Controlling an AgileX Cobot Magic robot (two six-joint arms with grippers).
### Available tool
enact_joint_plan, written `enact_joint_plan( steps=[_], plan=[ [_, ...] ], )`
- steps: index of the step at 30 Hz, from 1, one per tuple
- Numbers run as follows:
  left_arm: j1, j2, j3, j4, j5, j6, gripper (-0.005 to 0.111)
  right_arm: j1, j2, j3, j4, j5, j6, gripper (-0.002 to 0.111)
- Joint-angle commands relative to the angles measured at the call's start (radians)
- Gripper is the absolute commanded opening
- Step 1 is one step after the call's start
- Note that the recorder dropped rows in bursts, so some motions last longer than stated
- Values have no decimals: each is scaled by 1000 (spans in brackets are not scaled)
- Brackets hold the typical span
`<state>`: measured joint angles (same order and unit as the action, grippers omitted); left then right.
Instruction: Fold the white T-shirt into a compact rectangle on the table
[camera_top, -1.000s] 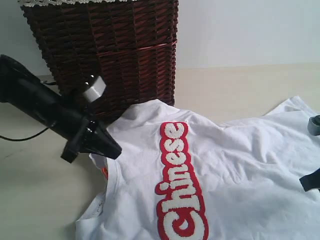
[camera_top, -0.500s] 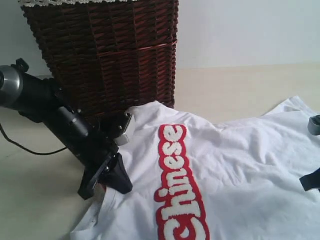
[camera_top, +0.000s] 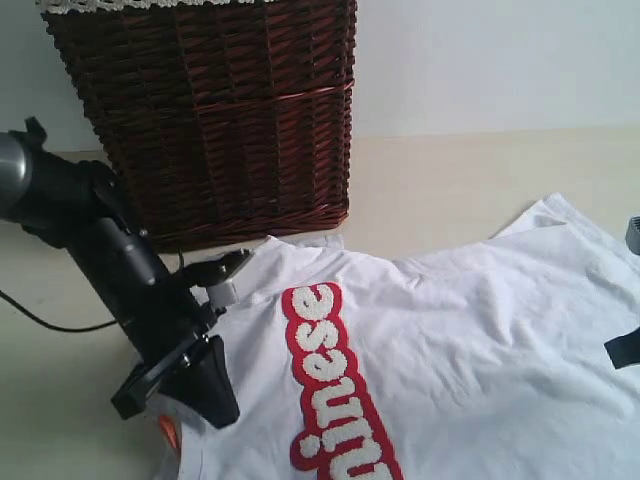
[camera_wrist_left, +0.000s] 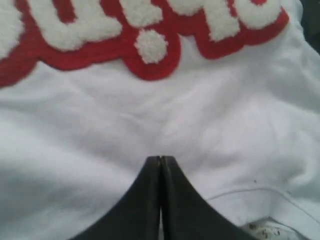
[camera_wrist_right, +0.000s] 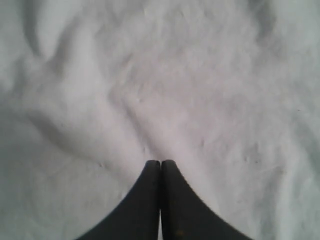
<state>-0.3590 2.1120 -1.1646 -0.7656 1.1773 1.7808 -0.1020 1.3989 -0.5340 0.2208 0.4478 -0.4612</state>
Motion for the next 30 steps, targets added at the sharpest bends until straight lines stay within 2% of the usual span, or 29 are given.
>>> enact_joint_plan(
  steps=[1,3,5,7,9,12,14,22,30],
  plan=[
    [22,-119,-28,-18,15,-33,0,-3,-7,-3,6,-2,-12,0],
    [36,-160,-37,-23,-39,-31,0,-3,-7,-3,6,-2,-12,0],
    [48,-180,-37,-61,-202,-4,0,-3,-7,-3,8,-2,-14,0],
    [49,-169,-37,-169,-419,58,0,-3,-7,-3,10,-2,-13,0],
    [49,-141,-39,-330,-551,160,0,-3,-7,-3,10,-2,-13,0],
    [49,-82,-57,-513,-568,307,0,-3,-7,-3,10,4,-13,0],
    [46,-34,-78,-571,-573,317,0,-3,-7,-3,10,8,-13,0],
    [46,111,-130,-606,-589,317,0,-3,-7,-3,10,27,-14,0],
    [46,95,-130,-718,-660,243,0,-3,-7,-3,10,29,-14,0]
  ],
)
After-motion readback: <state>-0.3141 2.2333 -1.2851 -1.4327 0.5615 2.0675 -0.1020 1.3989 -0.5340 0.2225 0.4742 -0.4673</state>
